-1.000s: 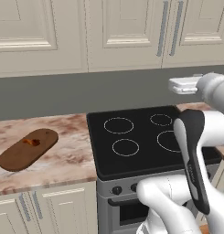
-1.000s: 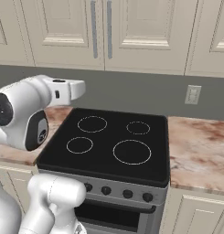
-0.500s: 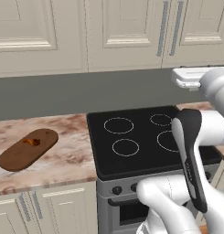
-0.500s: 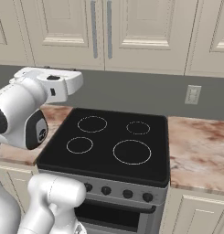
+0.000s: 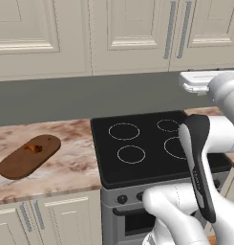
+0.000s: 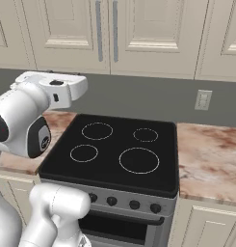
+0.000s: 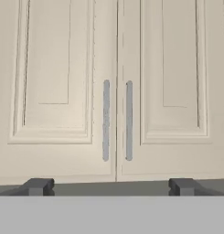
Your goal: Open the cabinet, retrieve the rolling pin, and place it next to the meat on the cutting board to prepare for tenderizing.
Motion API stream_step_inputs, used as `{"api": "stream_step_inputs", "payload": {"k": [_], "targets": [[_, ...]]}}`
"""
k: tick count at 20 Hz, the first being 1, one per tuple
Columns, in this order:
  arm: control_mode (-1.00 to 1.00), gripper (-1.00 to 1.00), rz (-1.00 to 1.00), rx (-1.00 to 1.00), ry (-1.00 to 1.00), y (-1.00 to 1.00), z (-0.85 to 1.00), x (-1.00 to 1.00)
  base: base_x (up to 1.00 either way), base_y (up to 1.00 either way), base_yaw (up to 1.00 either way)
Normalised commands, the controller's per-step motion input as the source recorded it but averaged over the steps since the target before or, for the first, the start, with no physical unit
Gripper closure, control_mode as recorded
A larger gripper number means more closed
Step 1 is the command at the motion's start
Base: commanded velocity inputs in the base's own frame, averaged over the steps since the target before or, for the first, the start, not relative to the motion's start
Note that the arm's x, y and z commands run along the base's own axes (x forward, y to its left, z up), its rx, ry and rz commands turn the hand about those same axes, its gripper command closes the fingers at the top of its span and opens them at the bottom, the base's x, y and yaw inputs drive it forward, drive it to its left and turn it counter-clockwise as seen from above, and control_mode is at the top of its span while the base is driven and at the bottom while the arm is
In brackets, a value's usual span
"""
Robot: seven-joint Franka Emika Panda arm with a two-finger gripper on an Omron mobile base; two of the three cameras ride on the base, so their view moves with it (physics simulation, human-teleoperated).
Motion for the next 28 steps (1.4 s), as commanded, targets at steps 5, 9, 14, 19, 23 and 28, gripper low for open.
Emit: {"api": "stream_step_inputs", "payload": {"k": [5,9,14,19,23,28], "targets": [[-1.0,-1.0,0.0,0.0,-0.03,0.0,0.0,0.0,0.0,0.0,0.0],[-1.0,-1.0,0.0,0.0,0.0,0.0,0.0,0.11,0.0,0.0,0.0],[-1.0,-1.0,0.0,0.0,0.0,0.0,0.0,0.3,0.0,0.0,0.0],[-1.0,-1.0,0.0,0.0,0.05,0.0,0.0,0.46,0.0,0.0,0.0],[-1.0,-1.0,0.0,0.0,0.08,0.0,0.0,0.6,0.0,0.0,0.0],[-1.0,-1.0,0.0,0.0,0.15,0.0,0.0,0.75,0.0,0.0,0.0]]}}
